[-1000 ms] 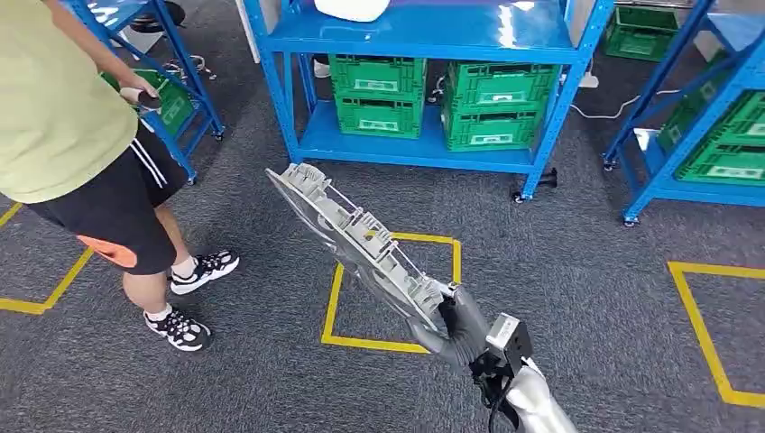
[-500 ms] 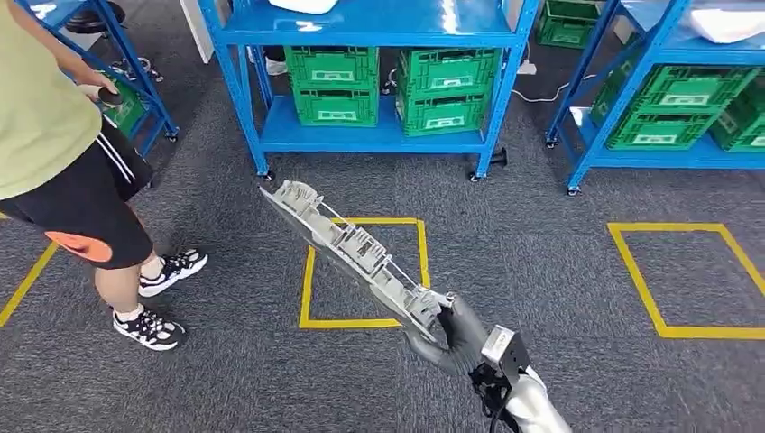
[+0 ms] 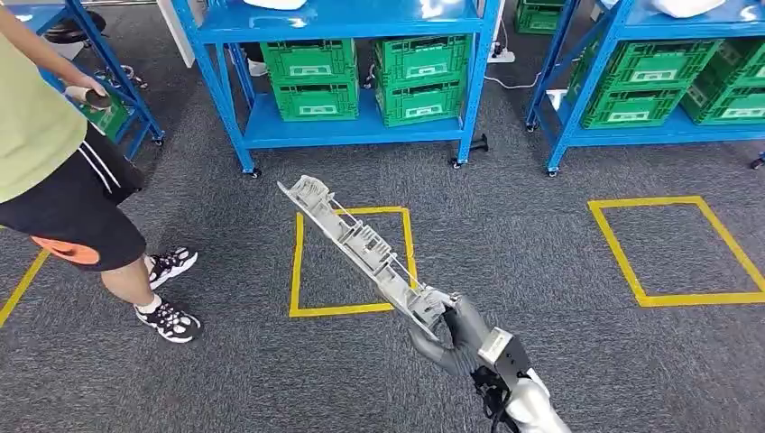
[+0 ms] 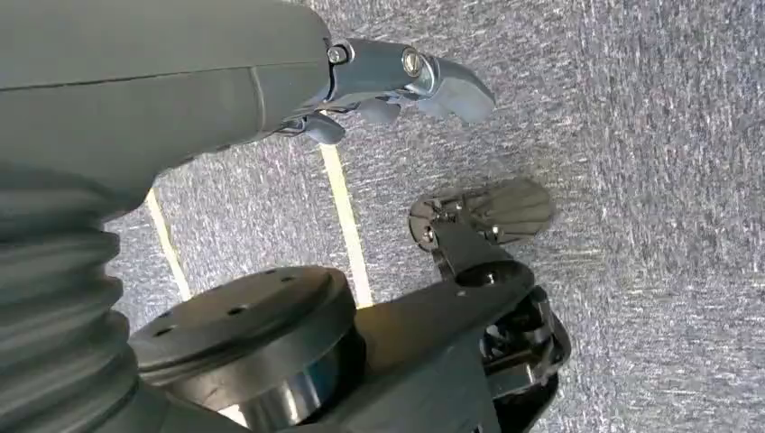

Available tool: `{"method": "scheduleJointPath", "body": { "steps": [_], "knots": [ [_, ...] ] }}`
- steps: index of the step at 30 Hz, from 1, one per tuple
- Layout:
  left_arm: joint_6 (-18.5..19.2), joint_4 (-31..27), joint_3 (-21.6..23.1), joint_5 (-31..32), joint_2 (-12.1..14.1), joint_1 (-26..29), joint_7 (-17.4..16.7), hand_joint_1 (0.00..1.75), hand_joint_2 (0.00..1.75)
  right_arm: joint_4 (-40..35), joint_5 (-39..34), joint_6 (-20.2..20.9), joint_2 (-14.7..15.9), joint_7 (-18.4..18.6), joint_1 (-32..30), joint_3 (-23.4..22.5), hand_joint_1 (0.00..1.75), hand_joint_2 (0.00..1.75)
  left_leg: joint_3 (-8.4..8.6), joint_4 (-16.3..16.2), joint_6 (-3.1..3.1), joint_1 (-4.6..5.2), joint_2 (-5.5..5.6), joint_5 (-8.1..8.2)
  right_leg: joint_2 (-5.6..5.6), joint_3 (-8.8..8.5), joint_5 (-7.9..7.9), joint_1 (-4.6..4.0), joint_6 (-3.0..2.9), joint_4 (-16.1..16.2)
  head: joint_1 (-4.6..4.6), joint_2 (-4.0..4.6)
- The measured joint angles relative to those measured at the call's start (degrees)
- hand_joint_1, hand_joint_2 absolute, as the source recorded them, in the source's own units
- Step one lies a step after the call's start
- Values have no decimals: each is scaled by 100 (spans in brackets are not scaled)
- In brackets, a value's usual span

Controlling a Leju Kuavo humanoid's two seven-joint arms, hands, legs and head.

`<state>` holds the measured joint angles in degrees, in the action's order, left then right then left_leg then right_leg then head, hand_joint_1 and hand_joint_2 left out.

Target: Take the parts from the cabinet and place them on the table.

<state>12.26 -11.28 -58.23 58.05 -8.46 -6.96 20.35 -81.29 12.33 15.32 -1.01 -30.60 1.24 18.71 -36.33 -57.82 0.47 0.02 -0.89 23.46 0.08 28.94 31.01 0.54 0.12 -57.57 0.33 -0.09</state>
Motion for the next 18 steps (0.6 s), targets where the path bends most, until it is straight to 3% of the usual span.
{"method": "scheduleJointPath", "body": {
  "steps": [4,8,10,11,13,14,16,17,18],
  "knots": [
    [-9,2,0,0,0,5,-13,0,175,-7,15,0,-2,11,-24,0,175,175,-19,25,34,-6,5,-57,0,37,-34,-8,-25,-6,2,0],
    [-33,0,2,96,2,10,-79,0,175,-76,109,-118,-2,85,-170,-20,175,175,-41,7,36,0,20,-49,6,34,-43,15,-11,18,2,0],
    [-42,0,20,168,11,10,-134,0,175,-127,76,-66,-28,96,-262,-42,175,175,37,162,-99,7,11,-86,1,-14,-96,11,80,129,-11,0],
    [-44,0,35,201,0,7,-149,0,175,-140,50,-40,-26,98,-314,-59,175,175,124,326,-95,-53,-26,-177,0,-9,-59,13,75,39,0,0],
    [-46,0,46,221,6,-10,-172,0,175,-142,26,-18,-28,94,-338,-83,175,175,143,397,-149,-71,-57,-213,-16,178,218,0,95,-305,22,0],
    [-48,0,50,221,11,-15,-184,0,175,-142,20,2,-28,90,-346,-90,175,175,131,399,-138,-73,-72,-221,-16,298,362,7,110,-547,33,0],
    [-50,-2,81,232,24,-30,-210,0,175,-142,-9,15,-28,63,-430,-133,175,175,94,382,-125,-81,-115,-222,-16,721,740,70,177,-1395,35,0],
    [-50,-4,87,234,39,-36,-234,0,175,-142,-15,33,-28,55,-460,-146,175,175,68,361,-101,-95,-132,-226,-14,808,736,102,214,-1544,39,0],
    [-57,-7,87,221,52,-34,-243,0,175,-140,-22,94,-28,48,-460,-146,175,175,34,317,-64,-127,-164,-221,-10,761,587,140,261,-1414,39,0]
  ]
}}
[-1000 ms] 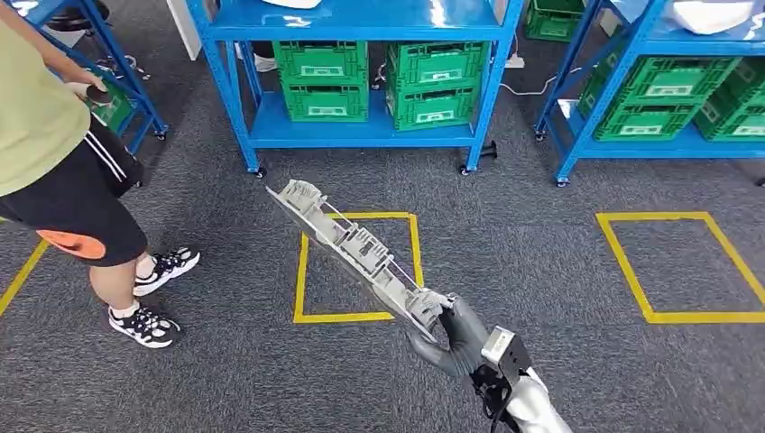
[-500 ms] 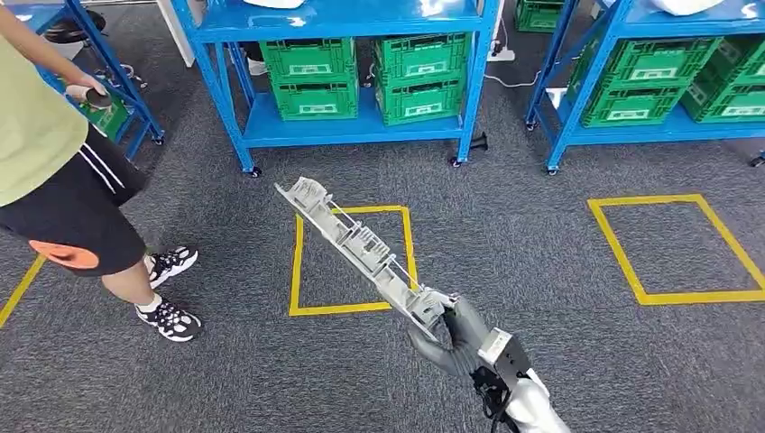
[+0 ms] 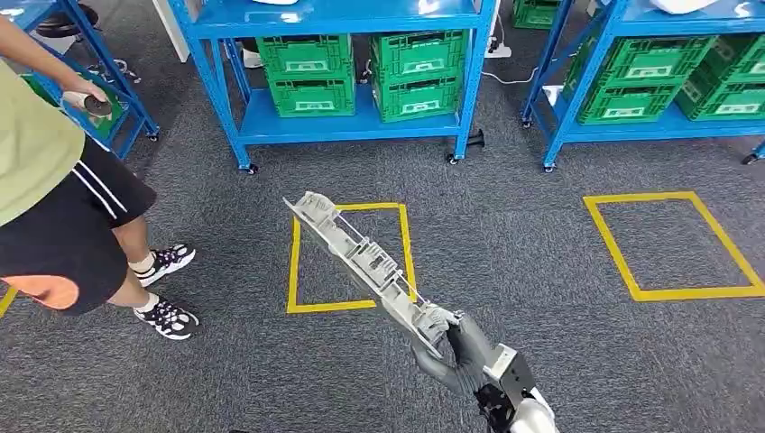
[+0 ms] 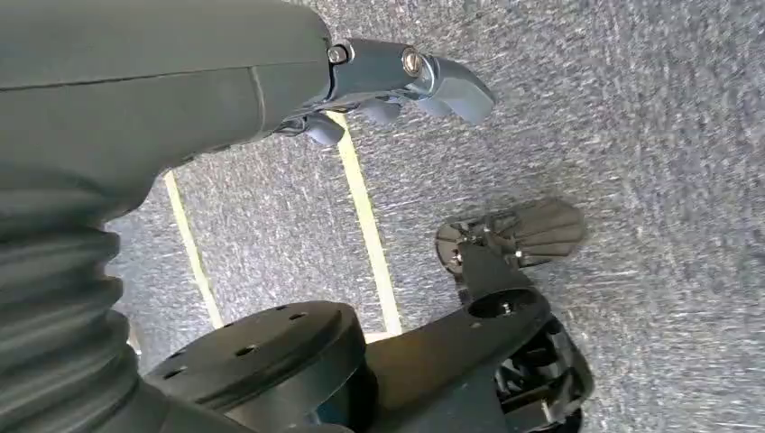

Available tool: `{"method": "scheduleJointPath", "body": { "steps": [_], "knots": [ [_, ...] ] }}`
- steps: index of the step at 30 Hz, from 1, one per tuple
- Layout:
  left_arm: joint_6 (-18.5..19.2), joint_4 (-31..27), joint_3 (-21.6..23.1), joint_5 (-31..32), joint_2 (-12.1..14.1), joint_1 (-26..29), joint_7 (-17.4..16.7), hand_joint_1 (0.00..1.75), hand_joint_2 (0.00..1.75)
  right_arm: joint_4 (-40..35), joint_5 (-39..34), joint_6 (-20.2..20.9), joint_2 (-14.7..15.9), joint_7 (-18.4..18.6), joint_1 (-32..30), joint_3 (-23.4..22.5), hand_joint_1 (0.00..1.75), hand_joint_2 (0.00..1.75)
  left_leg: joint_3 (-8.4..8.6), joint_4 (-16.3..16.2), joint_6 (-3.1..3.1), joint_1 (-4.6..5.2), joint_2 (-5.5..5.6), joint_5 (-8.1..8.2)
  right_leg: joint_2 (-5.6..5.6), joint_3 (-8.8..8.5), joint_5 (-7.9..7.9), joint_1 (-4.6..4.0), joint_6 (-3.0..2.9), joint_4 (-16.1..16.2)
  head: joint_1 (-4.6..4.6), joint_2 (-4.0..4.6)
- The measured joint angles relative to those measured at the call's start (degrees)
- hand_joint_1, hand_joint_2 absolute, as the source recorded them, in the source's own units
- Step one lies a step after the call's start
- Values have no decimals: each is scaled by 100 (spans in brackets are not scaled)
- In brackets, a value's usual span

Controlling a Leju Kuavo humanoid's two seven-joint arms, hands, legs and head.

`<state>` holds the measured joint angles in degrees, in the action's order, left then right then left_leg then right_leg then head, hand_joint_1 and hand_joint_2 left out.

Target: Take the parts from the cabinet and place them on the table.

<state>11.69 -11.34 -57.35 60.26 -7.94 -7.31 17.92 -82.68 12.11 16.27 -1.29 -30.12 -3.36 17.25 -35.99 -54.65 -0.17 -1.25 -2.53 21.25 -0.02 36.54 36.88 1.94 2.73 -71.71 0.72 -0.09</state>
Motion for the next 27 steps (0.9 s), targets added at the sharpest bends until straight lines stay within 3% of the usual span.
{"method": "scheduleJointPath", "body": {
  "steps": [2,3,4,5,8,9,11,13,14,15,17,18,19,20,22,23,24,25,26,27],
  "knots": [
    [-9,-2,0,-37,20,0,-2,0,175,15,-2,89,0,-2,40,0,175,175,-114,-169,104,-93,-71,35,69,-391,-449,77,119,802,2,0],
    [-22,-4,0,-46,37,0,11,0,175,31,-11,144,-2,-18,81,2,175,175,-207,-338,186,-123,-106,81,234,-627,-594,134,193,1296,11,0],
    [-37,-35,0,-57,138,24,39,0,175,86,-33,197,-40,-28,147,15,175,175,-254,-444,275,-85,-138,132,322,-463,-555,74,161,1151,70,0],
    [-39,-26,0,-68,109,40,85,0,175,116,-59,231,-61,-44,206,15,175,175,-261,-495,319,-94,-176,197,275,-442,-564,76,1,1078,68,0],
    [-70,-31,-2,-107,153,47,131,0,175,238,-107,240,-112,-79,284,22,175,175,-178,-405,434,-141,-297,140,150,-386,-597,48,-168,1071,0,0],
    [-70,-30,-2,-107,158,50,129,0,175,273,-133,238,-122,-87,309,24,175,175,-213,-443,476,-166,-249,190,119,-368,-648,59,-228,1086,-26,0],
    [-70,-28,0,-76,184,75,109,0,175,330,-164,218,-169,-85,361,44,175,175,-434,-1070,446,-147,82,784,45,-313,-713,53,-291,1098,-48,0],
    [-70,-28,0,-44,197,116,92,0,175,374,-192,201,-197,-87,367,72,175,175,-738,-1956,408,-100,206,1253,-56,-259,-746,18,-312,1094,-83,0],
    [-70,-28,0,-26,199,133,72,0,175,402,-203,185,-201,-87,366,94,175,175,-800,-2211,373,-77,219,1340,-119,-241,-758,-3,-315,1092,-87,0],
    [-70,-28,0,-7,203,141,57,0,175,422,-218,157,-201,-87,357,112,175,175,-730,-2168,331,-50,228,1291,-182,-232,-766,-22,-311,1092,-87,0],
    [-70,-28,0,-2,206,140,44,0,175,426,-238,102,-203,-83,320,120,175,175,-249,-1410,208,-2,296,934,-311,-233,-777,-43,-294,1092,-90,0],
    [-70,-28,0,2,208,140,37,0,175,426,-240,102,-203,-83,315,125,175,175,33,-910,144,11,446,757,-369,-254,-784,-43,-282,1092,-92,0],
    [-74,-28,0,9,221,142,5,0,175,426,-247,96,-206,-87,308,129,175,175,185,-586,108,11,726,784,-422,-238,-793,-26,-262,1096,-90,0],
    [-90,-24,2,26,225,150,-15,0,175,417,-258,72,-206,-90,293,129,175,175,210,-567,134,56,665,726,-480,-225,-808,-59,-212,1085,-85,0],
    [-105,-26,7,63,234,133,-55,0,175,383,-275,37,-208,-100,222,127,175,175,205,-591,120,81,561,731,-561,-205,-845,-24,-141,1130,-92,0],
    [-105,-26,17,74,243,126,-55,0,175,352,-275,26,-208,-103,180,127,175,175,213,-565,83,84,496,713,-621,-199,-872,-30,-89,1168,-88,0],
    [-105,-28,37,79,243,115,-59,0,175,317,-275,11,-203,-103,134,127,175,175,229,-483,21,20,409,670,-616,-199,-849,-27,-62,1142,-90,0],
    [-105,-33,44,87,247,101,-59,0,175,280,-275,4,-203,-107,89,127,175,175,233,-457,-23,37,351,660,-365,-140,-737,-62,-57,1016,-68,0],
    [-105,-33,46,92,249,97,-61,0,175,265,-273,4,-201,-109,76,129,175,175,224,-457,-56,45,283,652,-189,22,-515,-74,-53,696,-26,0],
    [-105,-33,48,92,249,97,-61,0,175,256,-273,13,-201,-111,64,129,175,175,216,-459,-67,61,213,658,-111,213,-293,-80,-39,280,-13,0]
  ]
}}
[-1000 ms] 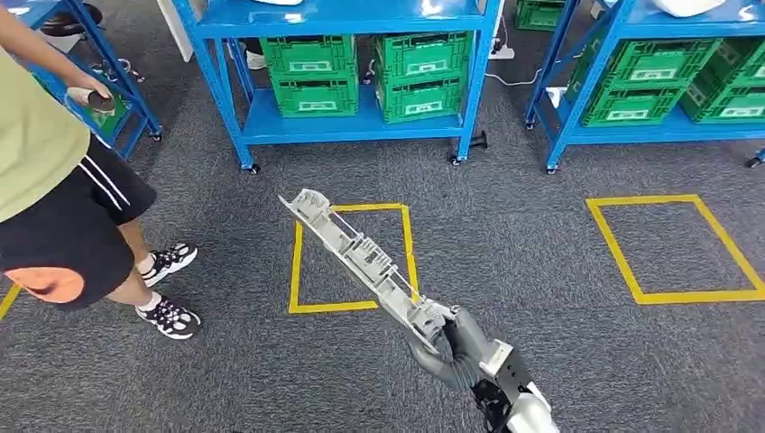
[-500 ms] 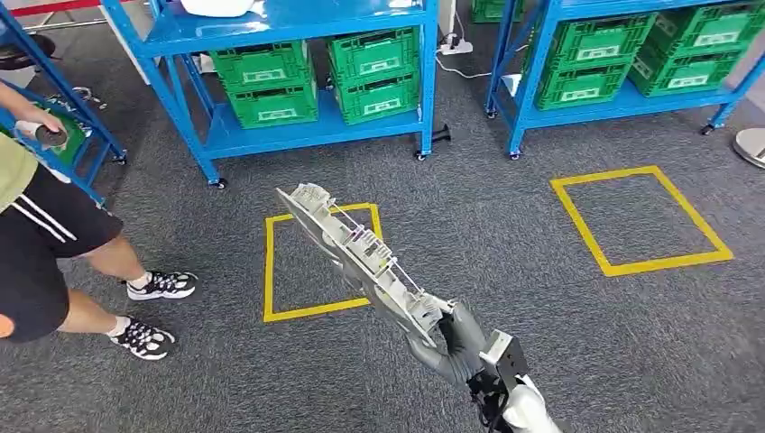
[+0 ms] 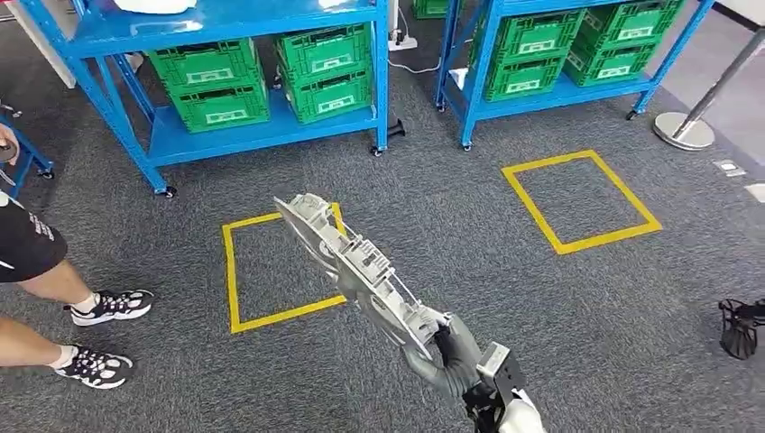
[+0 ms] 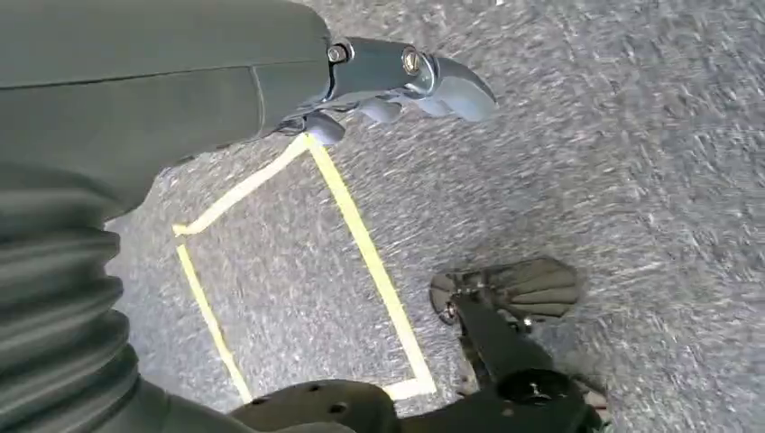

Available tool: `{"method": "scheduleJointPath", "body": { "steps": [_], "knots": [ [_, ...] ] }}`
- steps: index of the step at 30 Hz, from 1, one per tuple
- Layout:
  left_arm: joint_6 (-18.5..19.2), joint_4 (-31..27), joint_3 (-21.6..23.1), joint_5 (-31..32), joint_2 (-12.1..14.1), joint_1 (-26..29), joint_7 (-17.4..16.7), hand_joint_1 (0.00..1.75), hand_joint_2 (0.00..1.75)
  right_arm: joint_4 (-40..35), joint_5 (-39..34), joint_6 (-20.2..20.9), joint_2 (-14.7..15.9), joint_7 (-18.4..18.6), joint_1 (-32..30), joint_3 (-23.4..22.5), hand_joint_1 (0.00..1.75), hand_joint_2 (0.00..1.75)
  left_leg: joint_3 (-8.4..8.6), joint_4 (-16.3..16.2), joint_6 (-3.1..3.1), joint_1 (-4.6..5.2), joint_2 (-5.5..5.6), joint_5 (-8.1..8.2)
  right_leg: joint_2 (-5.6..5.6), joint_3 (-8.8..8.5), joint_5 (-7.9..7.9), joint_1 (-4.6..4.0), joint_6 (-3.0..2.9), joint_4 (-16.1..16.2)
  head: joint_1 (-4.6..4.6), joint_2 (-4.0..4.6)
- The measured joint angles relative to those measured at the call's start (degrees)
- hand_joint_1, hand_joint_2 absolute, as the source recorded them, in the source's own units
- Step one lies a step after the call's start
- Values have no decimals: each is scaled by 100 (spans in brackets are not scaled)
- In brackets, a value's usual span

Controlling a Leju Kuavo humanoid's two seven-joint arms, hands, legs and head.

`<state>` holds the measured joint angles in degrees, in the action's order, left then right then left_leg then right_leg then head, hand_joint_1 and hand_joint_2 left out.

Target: Take the parts from the cabinet and place them on the table.

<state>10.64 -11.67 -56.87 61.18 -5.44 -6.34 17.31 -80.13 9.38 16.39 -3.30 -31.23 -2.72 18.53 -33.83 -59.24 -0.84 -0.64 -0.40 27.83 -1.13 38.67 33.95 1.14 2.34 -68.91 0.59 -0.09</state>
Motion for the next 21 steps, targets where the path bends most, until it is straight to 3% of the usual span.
{"method": "scheduleJointPath", "body": {
  "steps": [2,3,4,5,6,7,8,11,12,13,14,15,17,18,19,21],
  "knots": [
    [0,2,2,0,0,9,-11,0,175,-11,-2,-2,0,0,-47,0,175,175,-19,-4,-22,30,-164,-3,45,328,287,0,15,-740,2,0],
    [0,2,4,0,0,8,-11,0,175,-11,-2,-7,2,0,-69,0,175,175,-27,-9,-27,38,-237,-6,53,321,231,0,15,-771,4,0],
    [0,2,9,0,0,6,-11,0,175,-11,-2,-13,6,2,-78,0,175,175,-31,-16,-27,43,-299,-7,67,195,85,-1,7,-563,9,0],
    [0,2,13,0,0,-1,-11,0,175,-11,-2,-13,9,2,-86,-2,175,175,-34,-28,-26,48,-369,-6,113,-74,-142,-6,-9,-111,11,0],
    [0,2,17,0,-2,-5,-11,0,175,-15,-2,-13,9,2,-90,0,175,175,-35,-50,-17,50,-432,0,232,-441,-368,-19,-34,492,13,0],
    [0,2,22,0,-2,-10,-11,0,175,-41,0,-11,9,2,-87,-2,175,175,-36,-83,2,59,-490,10,499,-650,-370,-52,-94,924,17,0],
    [-2,0,26,0,0,-10,-13,0,175,-55,0,-11,9,0,-92,0,175,175,-42,-104,43,107,-525,27,555,-649,-400,-62,-108,929,11,0],
    [0,2,33,0,-2,-32,-11,0,175,-92,-4,-11,13,-7,-101,-2,175,175,-13,-57,140,76,-655,-23,370,-588,-454,-87,-196,920,13,0],
    [-2,0,35,0,0,-42,-11,0,175,-98,-4,-11,13,-9,-106,-2,175,175,-18,-67,181,79,-660,-19,301,-600,-524,-49,-245,972,15,0],
    [-2,0,35,0,9,-51,-9,0,175,-112,2,-11,11,-9,-119,-2,175,175,-56,-150,243,52,-353,76,269,-586,-559,-14,-269,997,4,0],
    [-2,2,35,0,4,-50,-11,0,175,-116,24,-15,11,0,-112,-4,175,175,-142,-395,267,41,-137,301,216,-560,-587,0,-295,998,-15,0],
    [-2,2,35,0,4,-41,-13,0,175,-120,39,-15,9,11,-105,-4,175,175,-283,-777,288,22,-36,545,157,-530,-606,4,-307,997,-26,0],
    [-2,2,35,-29,11,-28,-9,0,175,-144,81,-11,9,37,-111,-4,175,175,-613,-1616,316,6,5,926,5,-470,-645,4,-296,992,-35,0],
    [0,2,35,-35,11,-35,11,0,175,-170,90,-7,9,63,-123,-7,175,175,-641,-1720,324,-1,6,914,-66,-452,-662,10,-279,988,-37,0],
    [2,2,35,-33,11,-53,31,0,175,-199,96,0,9,74,-138,-7,175,175,-535,-1557,329,-11,10,771,-138,-437,-677,22,-257,982,-35,0],
    [22,2,37,-31,9,-82,44,0,175,-238,107,22,2,92,-170,-9,175,175,-51,-682,333,-38,86,321,-271,-425,-699,58,-215,965,-37,0]
  ]
}}
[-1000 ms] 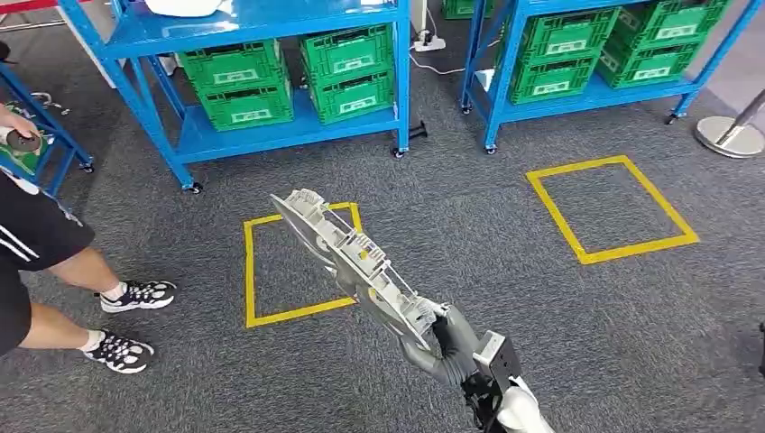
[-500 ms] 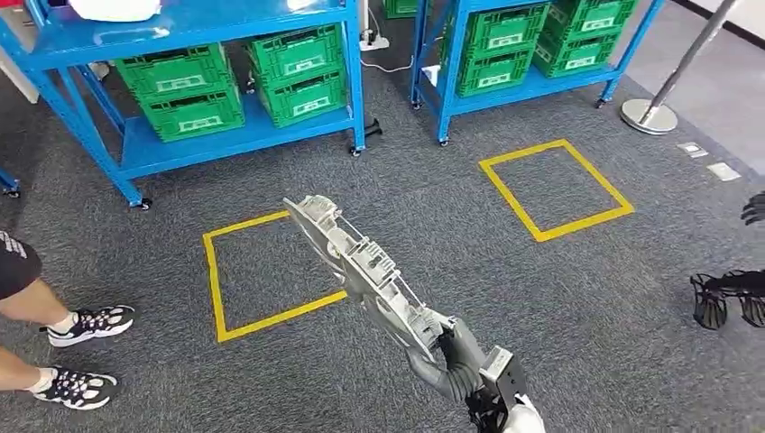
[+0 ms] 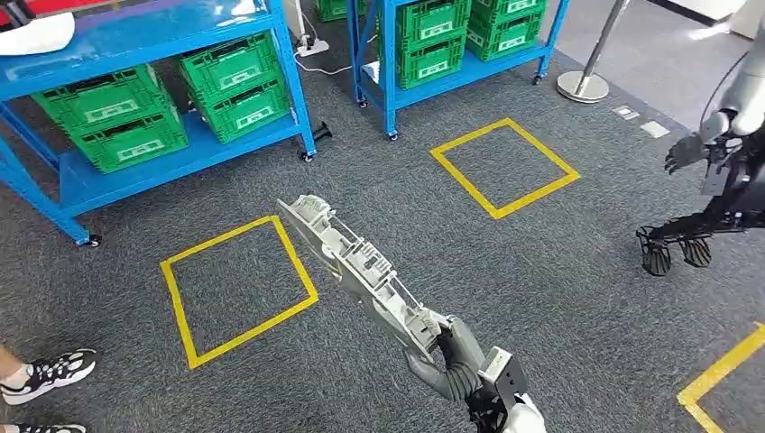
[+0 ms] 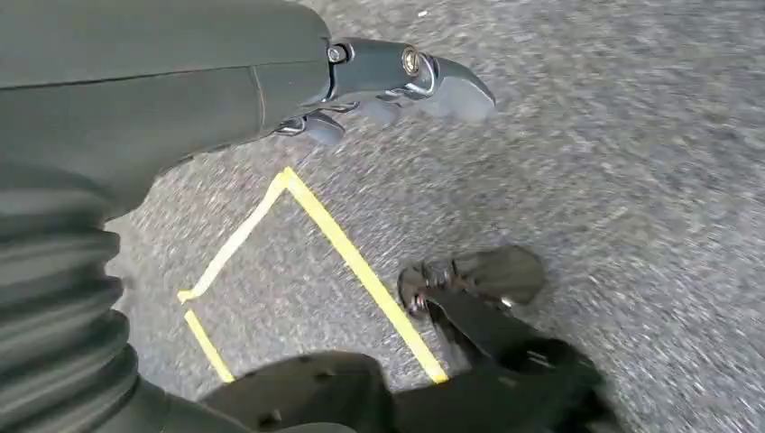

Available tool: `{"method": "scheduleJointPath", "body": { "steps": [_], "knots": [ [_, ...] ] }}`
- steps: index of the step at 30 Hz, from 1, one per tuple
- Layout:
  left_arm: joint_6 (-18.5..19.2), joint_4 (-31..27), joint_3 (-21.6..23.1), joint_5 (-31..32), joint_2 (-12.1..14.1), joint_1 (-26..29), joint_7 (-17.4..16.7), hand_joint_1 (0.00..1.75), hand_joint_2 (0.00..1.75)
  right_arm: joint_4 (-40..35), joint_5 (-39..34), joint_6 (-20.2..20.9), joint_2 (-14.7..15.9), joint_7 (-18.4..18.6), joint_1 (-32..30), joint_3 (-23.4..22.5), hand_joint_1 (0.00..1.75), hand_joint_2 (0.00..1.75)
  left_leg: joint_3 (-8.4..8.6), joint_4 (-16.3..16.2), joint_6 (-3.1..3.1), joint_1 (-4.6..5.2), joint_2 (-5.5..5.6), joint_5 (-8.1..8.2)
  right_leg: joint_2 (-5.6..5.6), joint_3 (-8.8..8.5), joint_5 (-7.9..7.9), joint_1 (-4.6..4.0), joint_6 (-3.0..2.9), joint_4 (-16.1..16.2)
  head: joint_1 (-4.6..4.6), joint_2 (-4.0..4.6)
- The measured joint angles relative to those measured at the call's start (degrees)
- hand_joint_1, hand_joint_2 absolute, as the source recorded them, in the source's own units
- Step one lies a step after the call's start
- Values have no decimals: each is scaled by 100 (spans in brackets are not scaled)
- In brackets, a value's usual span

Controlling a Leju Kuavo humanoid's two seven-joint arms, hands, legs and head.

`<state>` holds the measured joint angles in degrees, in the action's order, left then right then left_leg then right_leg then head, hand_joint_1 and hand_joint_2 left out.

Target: Take the parts from the cabinet and place them on the table.

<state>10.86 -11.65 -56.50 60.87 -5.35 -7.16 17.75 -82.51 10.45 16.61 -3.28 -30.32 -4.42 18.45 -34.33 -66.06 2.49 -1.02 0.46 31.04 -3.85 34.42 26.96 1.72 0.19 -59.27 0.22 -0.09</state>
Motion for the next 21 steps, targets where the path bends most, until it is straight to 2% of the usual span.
{"method": "scheduleJointPath", "body": {
  "steps": [1,2,3,5,6,7,8,9,10,11,12,13,14,15,16,17,19,21],
  "knots": [
    [9,2,0,-2,-4,0,-18,0,175,-17,0,0,-22,9,-30,2,175,175,274,514,18,-44,228,-157,-60,6,-7,7,37,-5,-4,0],
    [13,7,2,-4,-20,3,-44,0,175,-26,0,-4,-39,22,-53,0,175,175,328,670,27,-58,506,-33,-105,38,-18,-15,90,-19,-24,0],
    [13,7,2,-4,-24,9,-46,0,175,-26,7,-13,-57,33,-73,2,175,175,302,666,-68,-35,392,-72,-182,68,-47,-13,145,-9,-17,0],
    [6,9,2,-4,-28,57,-76,0,175,-26,24,-39,-63,31,-129,2,175,175,300,652,-161,14,291,-83,-281,78,-104,16,234,56,-11,0],
    [2,11,2,-2,-46,81,-92,0,175,-26,24,-48,-63,28,-177,2,175,175,320,679,-226,-10,225,-118,-343,93,-128,25,285,69,-9,0],
    [-13,11,2,-2,-50,91,-113,0,175,-26,24,-48,-63,28,-221,2,175,175,317,709,-283,-25,134,-153,-248,116,-93,39,286,5,-9,0],
    [-26,13,2,-2,-52,120,-140,0,175,-33,26,-46,-63,31,-234,2,175,175,301,716,-339,-10,77,-167,75,258,117,-23,277,-255,51,0],
    [-48,13,2,0,-52,148,-168,0,175,-35,33,-42,-66,37,-232,7,175,175,282,714,-366,13,8,-171,213,435,346,-34,277,-629,79,0],
    [-77,13,2,11,-57,188,-197,0,175,-44,48,-35,-66,55,-234,15,175,175,270,713,-383,38,-81,-167,285,649,583,-36,276,-1109,85,0],
    [-107,13,2,54,-59,216,-229,0,175,-44,74,-37,-66,74,-236,30,175,175,259,711,-393,64,-163,-169,312,820,743,-38,273,-1510,85,0],
    [-155,15,4,105,-61,240,-249,0,175,-44,96,-55,-66,94,-237,37,175,175,248,708,-404,83,-243,-170,324,903,786,-39,264,-1730,85,0],
    [-223,20,24,195,-68,249,-251,0,175,-44,103,-96,-66,120,-236,37,175,175,244,706,-404,99,-313,-170,337,839,697,-45,246,-1665,85,0],
    [-305,20,74,282,-74,245,-249,0,175,-46,118,-142,-66,151,-236,37,175,175,245,704,-404,109,-377,-170,363,633,516,-61,214,-1347,87,0],
    [-398,22,135,363,-83,227,-245,0,175,-63,135,-170,-66,177,-238,37,175,175,246,699,-404,121,-436,-169,424,322,304,-86,169,-839,87,0],
    [-360,22,171,336,-96,204,-207,0,175,-98,142,-181,-66,190,-237,37,175,175,249,693,-403,134,-482,-168,602,-16,145,-127,104,-290,94,0],
    [-204,22,170,194,-103,186,-157,0,175,-146,151,-208,-66,195,-224,37,175,175,242,683,-386,171,-527,-159,812,-139,198,-189,32,7,96,0],
    [99,20,105,-178,-98,134,-144,0,175,-223,164,-219,-85,192,-223,37,175,175,250,678,-325,178,-605,-157,698,-123,136,-189,8,11,81,0],
    [329,20,7,-512,-111,108,-20,0,175,-289,184,-225,-85,194,-239,35,175,175,285,707,-271,170,-722,-158,576,-100,112,-188,-51,45,83,0]
  ]
}}
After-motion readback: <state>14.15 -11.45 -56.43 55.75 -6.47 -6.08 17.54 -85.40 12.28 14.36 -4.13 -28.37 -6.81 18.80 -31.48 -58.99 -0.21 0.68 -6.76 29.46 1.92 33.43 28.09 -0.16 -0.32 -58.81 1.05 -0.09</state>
